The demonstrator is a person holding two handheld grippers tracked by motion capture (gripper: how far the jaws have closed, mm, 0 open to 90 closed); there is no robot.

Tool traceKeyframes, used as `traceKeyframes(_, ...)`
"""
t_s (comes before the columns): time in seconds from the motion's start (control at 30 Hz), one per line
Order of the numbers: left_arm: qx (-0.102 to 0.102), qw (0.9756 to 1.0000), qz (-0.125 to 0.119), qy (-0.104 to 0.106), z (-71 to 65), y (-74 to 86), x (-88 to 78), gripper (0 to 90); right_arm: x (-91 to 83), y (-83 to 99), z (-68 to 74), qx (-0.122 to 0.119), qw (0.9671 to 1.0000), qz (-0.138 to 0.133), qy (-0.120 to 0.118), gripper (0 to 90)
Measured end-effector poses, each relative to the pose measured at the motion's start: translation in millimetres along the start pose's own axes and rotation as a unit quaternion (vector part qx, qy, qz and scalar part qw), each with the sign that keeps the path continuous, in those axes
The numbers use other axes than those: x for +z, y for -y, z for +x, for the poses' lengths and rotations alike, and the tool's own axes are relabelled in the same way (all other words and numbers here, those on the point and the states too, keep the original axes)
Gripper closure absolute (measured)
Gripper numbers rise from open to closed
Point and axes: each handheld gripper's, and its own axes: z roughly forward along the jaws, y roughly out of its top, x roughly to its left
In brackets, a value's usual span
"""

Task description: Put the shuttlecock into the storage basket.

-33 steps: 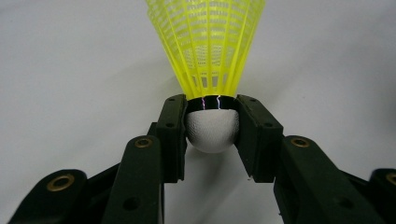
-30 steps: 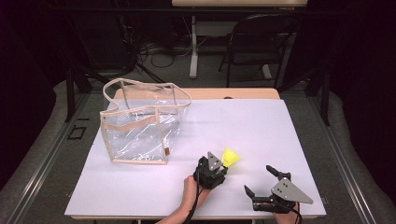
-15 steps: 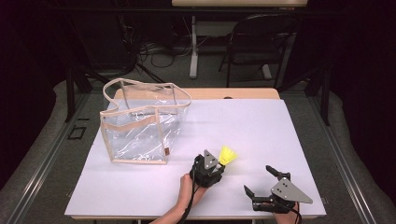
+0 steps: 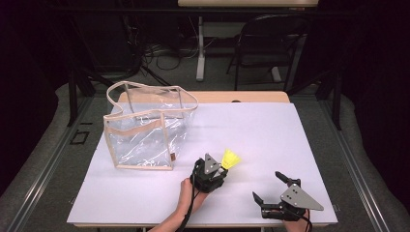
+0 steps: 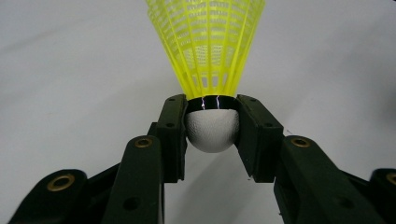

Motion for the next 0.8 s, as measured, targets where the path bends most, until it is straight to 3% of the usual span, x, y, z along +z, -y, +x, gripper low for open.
traceKeyframes(0.8,0.013,0.9999,-0.005,-0.003,18.4,-4.0,-8.6,64.5,-0.2,0.4,0.9,0.001,1.0,-0.001,-0.001,1.3)
